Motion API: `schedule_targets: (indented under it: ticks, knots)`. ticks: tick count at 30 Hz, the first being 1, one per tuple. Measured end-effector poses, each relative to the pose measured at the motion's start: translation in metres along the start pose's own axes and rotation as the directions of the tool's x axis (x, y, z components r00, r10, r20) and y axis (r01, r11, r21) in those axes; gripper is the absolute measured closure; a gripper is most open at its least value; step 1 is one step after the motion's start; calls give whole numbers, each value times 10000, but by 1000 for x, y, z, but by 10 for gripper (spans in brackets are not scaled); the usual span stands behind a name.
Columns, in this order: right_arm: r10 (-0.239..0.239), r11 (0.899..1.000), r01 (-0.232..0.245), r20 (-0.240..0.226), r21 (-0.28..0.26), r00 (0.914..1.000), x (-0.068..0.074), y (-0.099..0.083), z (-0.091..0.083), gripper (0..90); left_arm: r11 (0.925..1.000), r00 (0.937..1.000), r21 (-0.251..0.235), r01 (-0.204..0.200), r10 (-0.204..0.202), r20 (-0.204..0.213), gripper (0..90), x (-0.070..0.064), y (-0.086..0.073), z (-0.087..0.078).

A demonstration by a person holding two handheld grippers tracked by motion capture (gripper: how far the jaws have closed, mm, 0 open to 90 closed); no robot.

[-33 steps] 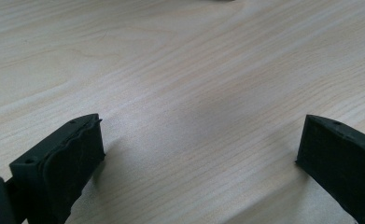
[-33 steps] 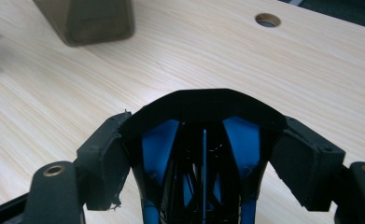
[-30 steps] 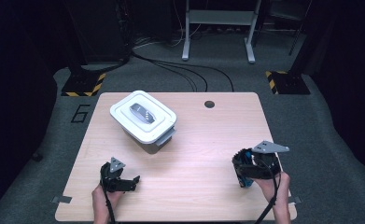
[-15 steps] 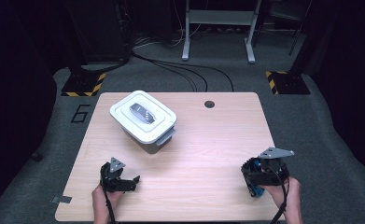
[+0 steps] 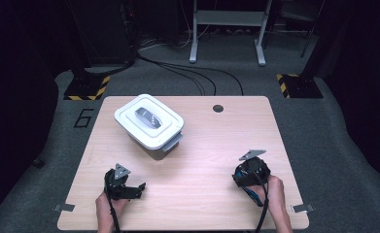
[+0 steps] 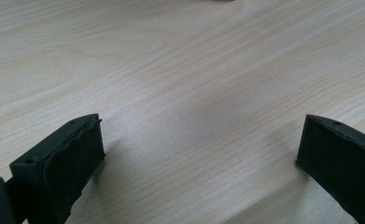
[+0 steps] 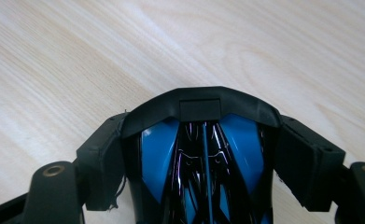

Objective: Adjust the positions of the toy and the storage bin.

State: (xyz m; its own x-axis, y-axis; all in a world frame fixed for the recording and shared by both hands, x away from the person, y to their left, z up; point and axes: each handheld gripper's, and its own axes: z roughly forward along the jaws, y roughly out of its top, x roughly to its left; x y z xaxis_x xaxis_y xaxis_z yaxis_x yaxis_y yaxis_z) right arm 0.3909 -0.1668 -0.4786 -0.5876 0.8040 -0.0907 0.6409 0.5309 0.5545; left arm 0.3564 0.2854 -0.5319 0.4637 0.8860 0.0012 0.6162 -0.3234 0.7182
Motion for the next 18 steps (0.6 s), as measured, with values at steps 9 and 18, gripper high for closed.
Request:
schedule_targets:
  ticks: [9, 18]
  knots:
    - [-136, 9995, 139, -99, 274, 9999, 5, 1, 20, 235, 10000, 10000, -1, 1, -1, 1, 3, 0, 0, 0]
    - [529, 9962, -580, -776, -654, 9956, -1, -5, 11, 58, 10000, 10000, 13, -87, 87, -16, 3, 1, 0, 0]
